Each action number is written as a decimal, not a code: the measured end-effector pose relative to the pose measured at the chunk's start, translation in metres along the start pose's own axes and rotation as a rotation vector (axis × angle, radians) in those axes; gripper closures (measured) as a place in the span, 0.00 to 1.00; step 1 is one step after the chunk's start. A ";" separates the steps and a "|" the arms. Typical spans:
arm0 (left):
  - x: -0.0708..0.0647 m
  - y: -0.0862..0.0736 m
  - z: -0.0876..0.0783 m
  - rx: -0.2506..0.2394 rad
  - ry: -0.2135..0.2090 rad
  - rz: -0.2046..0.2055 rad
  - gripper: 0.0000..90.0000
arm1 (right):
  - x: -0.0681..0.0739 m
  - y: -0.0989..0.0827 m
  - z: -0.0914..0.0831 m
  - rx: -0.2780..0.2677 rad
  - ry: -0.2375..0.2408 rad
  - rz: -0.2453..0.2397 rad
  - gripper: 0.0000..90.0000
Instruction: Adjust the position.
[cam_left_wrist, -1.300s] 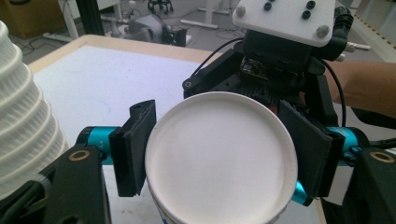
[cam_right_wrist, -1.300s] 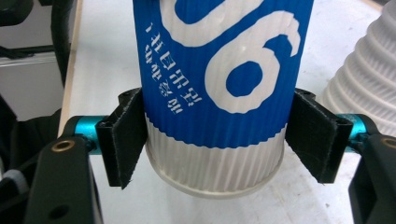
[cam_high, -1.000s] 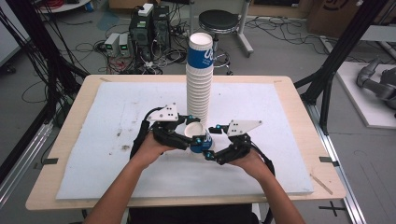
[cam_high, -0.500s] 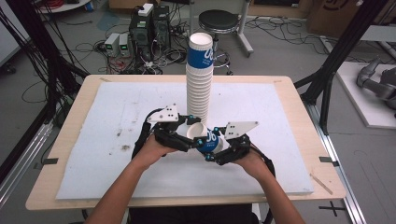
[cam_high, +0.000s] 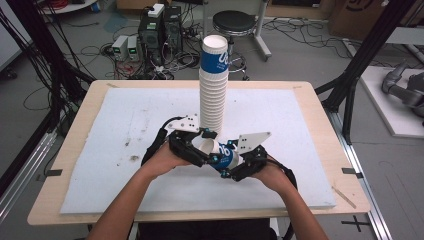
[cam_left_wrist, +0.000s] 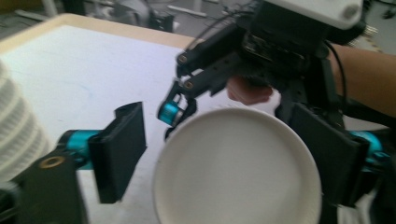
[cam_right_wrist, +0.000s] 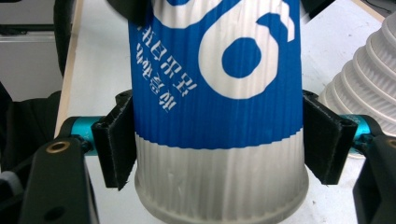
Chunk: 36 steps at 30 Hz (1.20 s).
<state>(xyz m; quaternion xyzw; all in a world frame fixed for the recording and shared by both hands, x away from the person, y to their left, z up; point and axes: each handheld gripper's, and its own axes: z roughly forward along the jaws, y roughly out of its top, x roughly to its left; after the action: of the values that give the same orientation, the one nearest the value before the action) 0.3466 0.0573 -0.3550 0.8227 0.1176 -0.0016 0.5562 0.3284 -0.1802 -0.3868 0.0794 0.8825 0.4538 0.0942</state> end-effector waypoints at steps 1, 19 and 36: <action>0.001 0.000 0.000 0.012 -0.016 -0.001 0.26 | 0.000 0.000 0.000 -0.003 0.004 0.003 0.26; 0.006 -0.010 -0.012 -0.154 -0.064 -0.033 0.35 | -0.003 -0.002 -0.008 -0.115 0.006 0.089 0.16; 0.009 -0.017 -0.021 -0.276 -0.131 -0.059 0.34 | -0.003 -0.006 -0.020 -0.208 0.026 0.059 0.23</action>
<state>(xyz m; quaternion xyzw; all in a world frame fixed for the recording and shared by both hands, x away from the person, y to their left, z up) 0.3490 0.0842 -0.3635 0.7329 0.1043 -0.0552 0.6700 0.3261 -0.2003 -0.3803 0.0890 0.8292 0.5464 0.0772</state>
